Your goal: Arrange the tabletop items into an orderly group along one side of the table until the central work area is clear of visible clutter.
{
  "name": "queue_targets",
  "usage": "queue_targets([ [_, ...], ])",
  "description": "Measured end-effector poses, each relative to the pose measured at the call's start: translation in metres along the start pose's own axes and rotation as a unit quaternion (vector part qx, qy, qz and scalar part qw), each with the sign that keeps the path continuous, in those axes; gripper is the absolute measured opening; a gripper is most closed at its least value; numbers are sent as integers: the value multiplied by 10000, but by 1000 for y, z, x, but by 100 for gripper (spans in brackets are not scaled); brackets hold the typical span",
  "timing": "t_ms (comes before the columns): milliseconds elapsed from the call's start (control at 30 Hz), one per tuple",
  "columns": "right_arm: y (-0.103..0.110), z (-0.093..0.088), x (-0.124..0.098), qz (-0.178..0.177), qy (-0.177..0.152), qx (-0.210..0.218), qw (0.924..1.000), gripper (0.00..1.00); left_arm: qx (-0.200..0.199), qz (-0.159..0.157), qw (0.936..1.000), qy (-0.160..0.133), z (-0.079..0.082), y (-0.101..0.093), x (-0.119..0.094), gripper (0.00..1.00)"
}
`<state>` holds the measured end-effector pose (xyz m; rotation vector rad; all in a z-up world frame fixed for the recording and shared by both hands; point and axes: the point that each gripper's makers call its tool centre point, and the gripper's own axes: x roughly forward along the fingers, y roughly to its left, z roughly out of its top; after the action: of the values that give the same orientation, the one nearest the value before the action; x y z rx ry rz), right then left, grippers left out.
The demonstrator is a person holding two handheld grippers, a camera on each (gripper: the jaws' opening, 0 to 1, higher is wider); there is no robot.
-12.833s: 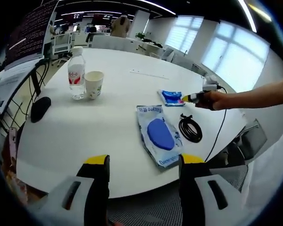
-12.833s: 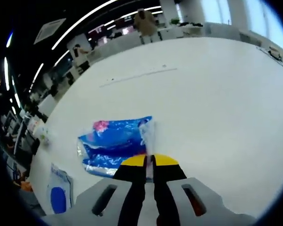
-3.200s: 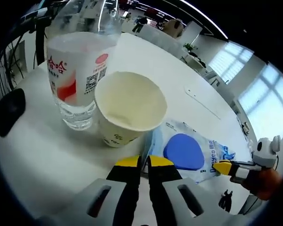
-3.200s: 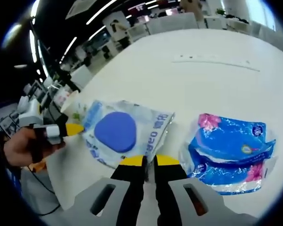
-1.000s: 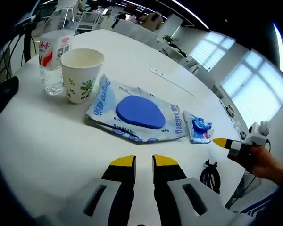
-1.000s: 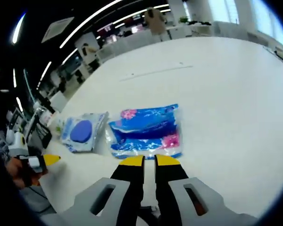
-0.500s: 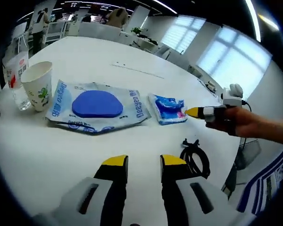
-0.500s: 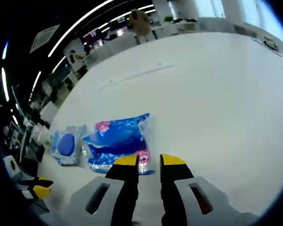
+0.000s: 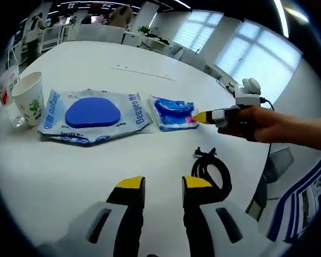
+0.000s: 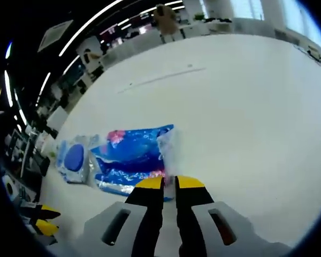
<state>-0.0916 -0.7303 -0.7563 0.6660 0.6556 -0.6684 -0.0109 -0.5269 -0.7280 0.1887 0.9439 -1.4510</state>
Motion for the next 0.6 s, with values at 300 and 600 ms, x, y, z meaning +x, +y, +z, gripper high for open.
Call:
queue_targets([
  [300, -10, -4, -13, -5, -45, 49, 10000, 14, 86, -157, 9998, 96, -4, -17, 9, 26],
  [600, -20, -20, -32, -16, -74, 132, 9999, 16, 209, -349, 9989, 241, -11, -37, 20, 27],
])
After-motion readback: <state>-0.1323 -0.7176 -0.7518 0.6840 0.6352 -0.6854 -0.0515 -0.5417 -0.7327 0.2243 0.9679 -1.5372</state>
